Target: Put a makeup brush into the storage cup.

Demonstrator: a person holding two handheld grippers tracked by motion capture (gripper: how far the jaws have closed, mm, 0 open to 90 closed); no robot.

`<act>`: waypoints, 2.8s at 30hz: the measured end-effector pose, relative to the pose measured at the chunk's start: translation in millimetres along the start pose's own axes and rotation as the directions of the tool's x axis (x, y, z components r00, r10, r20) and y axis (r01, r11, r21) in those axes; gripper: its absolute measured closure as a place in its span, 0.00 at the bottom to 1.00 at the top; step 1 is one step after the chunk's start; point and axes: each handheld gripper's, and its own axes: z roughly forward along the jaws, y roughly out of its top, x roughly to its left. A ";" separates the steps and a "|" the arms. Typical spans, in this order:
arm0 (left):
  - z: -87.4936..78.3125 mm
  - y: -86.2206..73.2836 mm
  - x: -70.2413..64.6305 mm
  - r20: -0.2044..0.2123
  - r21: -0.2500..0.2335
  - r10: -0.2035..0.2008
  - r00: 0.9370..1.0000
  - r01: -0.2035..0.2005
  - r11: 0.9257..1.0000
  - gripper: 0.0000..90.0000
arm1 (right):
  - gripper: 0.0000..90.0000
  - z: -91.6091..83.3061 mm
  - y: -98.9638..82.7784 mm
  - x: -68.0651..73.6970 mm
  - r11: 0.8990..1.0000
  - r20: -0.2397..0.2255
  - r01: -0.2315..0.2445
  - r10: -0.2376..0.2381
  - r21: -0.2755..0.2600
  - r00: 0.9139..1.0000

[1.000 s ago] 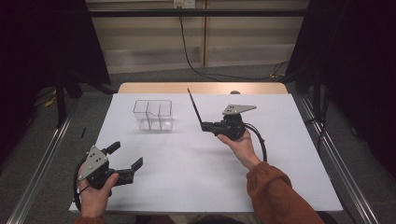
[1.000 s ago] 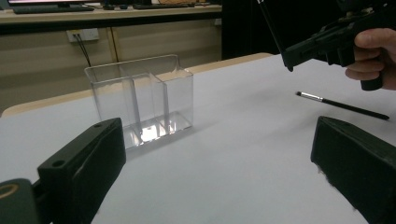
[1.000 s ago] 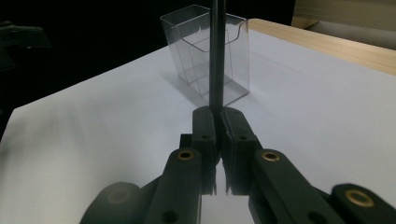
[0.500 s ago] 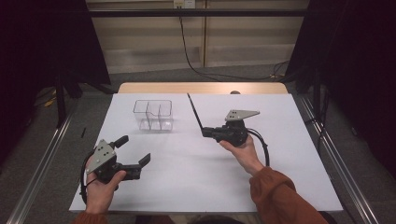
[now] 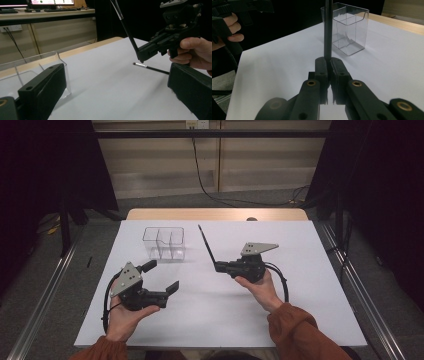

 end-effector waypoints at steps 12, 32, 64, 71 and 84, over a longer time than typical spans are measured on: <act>25.8 14.5 -9.7 0.036 -0.014 0.030 0.999 -0.030 0.999 0.03 | 0.94 -2.5 -4.1 7.7 1.000 -0.017 0.016 -0.017 -0.009 1.000; 67.4 37.1 -10.3 0.081 -0.033 0.035 0.996 -0.032 0.999 0.17 | 0.94 -0.8 -5.2 18.9 0.999 -0.048 0.033 -0.034 -0.021 0.998; 87.3 41.3 -6.4 0.167 -0.008 -0.071 0.983 0.073 0.997 0.85 | 0.94 2.1 -7.8 19.8 0.999 -0.053 0.030 -0.031 -0.025 0.998; 88.3 41.6 -7.3 0.196 0.006 -0.085 0.977 0.086 0.996 0.88 | 0.94 4.4 -9.3 20.3 0.999 -0.053 0.036 -0.037 -0.018 0.998; 90.3 44.9 -15.2 0.238 0.022 -0.090 0.967 0.087 0.996 0.94 | 0.94 9.7 -10.2 23.0 0.998 -0.048 0.057 -0.057 -0.015 0.997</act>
